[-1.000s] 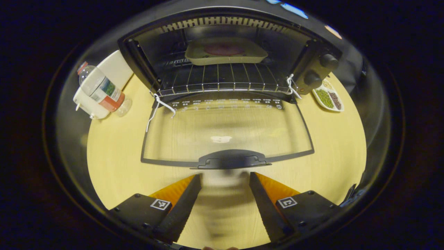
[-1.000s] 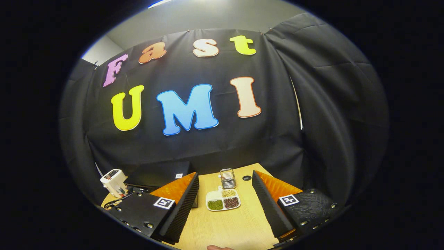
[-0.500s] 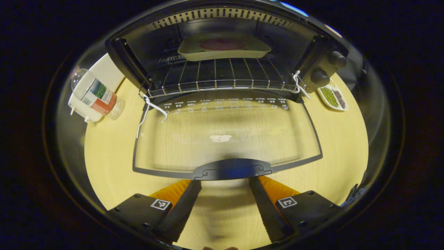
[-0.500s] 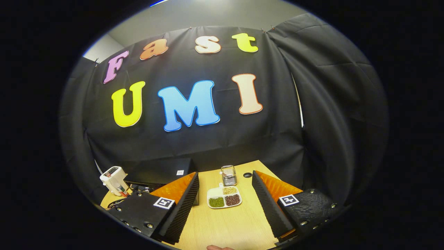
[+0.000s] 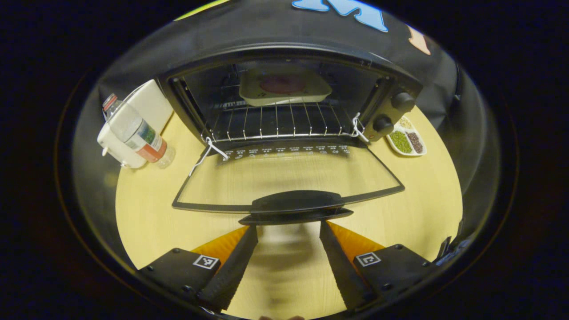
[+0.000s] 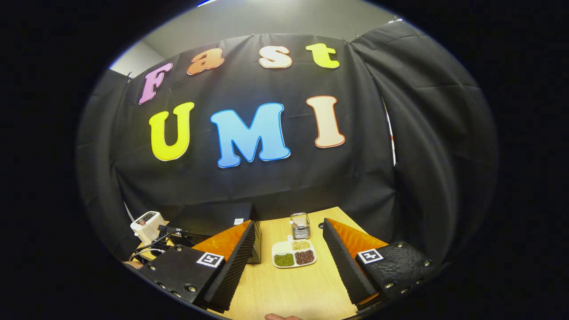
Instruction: Open the electric oven with the left hand, put the food in, and close the electric oven.
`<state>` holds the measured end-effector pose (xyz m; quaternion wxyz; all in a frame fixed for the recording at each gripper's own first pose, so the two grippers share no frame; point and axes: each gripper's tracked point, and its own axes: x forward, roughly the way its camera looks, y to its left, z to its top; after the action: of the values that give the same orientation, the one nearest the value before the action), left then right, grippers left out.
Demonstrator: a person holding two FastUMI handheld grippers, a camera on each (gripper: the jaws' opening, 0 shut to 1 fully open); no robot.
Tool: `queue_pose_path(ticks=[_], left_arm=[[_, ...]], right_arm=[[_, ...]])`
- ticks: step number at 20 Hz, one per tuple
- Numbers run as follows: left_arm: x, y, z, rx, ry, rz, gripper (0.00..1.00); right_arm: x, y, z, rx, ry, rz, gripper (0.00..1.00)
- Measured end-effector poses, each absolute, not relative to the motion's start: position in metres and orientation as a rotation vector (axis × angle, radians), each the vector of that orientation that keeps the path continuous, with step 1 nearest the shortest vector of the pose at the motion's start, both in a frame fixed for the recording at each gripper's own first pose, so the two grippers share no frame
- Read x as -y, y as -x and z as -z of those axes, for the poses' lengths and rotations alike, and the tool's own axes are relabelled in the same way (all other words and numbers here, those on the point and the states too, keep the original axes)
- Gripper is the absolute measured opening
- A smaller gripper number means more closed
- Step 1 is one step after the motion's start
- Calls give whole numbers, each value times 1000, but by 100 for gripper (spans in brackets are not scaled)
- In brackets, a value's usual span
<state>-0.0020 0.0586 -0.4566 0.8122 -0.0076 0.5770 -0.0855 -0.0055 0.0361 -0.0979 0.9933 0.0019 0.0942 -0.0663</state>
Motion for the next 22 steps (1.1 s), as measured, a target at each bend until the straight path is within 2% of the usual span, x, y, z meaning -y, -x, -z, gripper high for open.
queue_pose_path(ticks=[1, 2, 3, 4, 5, 6, 8, 12, 14, 16, 18, 22], left_arm=[[-59, 1, 452, -1221, 18, 181, 100], [-59, 0, 449, -1209, 20, 181, 92], [-59, -1, 445, -1198, 23, 182, 100], [-59, -1, 442, -1192, 27, 184, 95], [-60, -2, 440, -1190, 35, 182, 95], [-61, -3, 438, -1186, 42, 180, 100], [-67, -6, 434, -1163, 22, 169, 92], [-68, -9, 428, -1150, 21, 176, 100], [-68, -12, 424, -1137, 24, 175, 96], [-68, -16, 417, -1116, 16, 174, 99], [-68, -21, 410, -1097, 15, 175, 96], [-70, -35, 394, -1038, 12, 163, 98]], right_arm=[[-37, 5, 98, -187, 3, 132, 94], [-37, 6, 97, -186, 6, 129, 94], [-39, 6, 97, -186, 3, 126, 94], [-40, 7, 97, -186, 2, 124, 94], [-39, 7, 97, -185, 3, 124, 94], [-38, 7, 97, -187, 3, 125, 94], [-37, 7, 99, -190, 4, 130, 94], [-35, 9, 105, -208, -1, 136, 94], [-36, 10, 107, -212, -5, 138, 94], [-36, 12, 108, -215, -3, 137, 94], [-37, 12, 107, -214, -3, 135, 94], [-37, 13, 106, -213, 2, 130, 94]])
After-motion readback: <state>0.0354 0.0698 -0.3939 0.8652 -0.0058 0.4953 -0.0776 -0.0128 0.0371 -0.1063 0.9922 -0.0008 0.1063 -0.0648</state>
